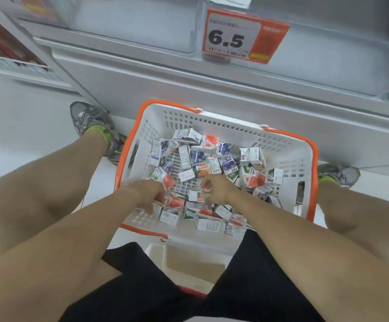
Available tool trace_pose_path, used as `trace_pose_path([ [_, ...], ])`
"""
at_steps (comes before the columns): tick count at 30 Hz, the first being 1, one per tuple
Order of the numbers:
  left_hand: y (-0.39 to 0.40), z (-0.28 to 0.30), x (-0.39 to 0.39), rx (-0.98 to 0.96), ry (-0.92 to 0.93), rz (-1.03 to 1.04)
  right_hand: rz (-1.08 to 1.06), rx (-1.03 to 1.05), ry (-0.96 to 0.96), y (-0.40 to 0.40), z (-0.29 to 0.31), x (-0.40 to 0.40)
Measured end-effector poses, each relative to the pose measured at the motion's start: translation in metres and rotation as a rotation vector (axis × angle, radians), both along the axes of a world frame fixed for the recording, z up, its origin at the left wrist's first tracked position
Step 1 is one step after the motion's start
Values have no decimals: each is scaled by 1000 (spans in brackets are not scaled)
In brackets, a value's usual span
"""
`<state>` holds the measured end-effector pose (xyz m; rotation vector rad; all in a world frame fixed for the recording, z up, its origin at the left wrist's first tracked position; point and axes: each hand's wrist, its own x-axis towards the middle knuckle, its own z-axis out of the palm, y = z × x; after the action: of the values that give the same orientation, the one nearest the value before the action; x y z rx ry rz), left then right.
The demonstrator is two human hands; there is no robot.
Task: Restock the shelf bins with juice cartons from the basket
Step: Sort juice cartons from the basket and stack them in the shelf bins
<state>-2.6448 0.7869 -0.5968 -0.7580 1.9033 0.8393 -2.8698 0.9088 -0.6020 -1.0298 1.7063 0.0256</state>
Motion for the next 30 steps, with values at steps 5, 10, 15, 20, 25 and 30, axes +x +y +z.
trace_pose_path([
  [5,-13,-2,5,8,49,68,235,68,131,-4,-21,1],
  [10,-16,-8,5,61,65,97,308,83,157,-6,-25,3],
  [15,-19,7,-3,77,82,244,123,107,57,-10,-12,-8],
  [20,-24,44,-27,255,146,595,63,157,21,-23,43,-40],
  [25,-24,103,-55,673,411,973,26,60,7,-43,153,-87],
  [30,-16,178,-90,807,611,1217,-125,-77,-160,-25,244,-135],
])
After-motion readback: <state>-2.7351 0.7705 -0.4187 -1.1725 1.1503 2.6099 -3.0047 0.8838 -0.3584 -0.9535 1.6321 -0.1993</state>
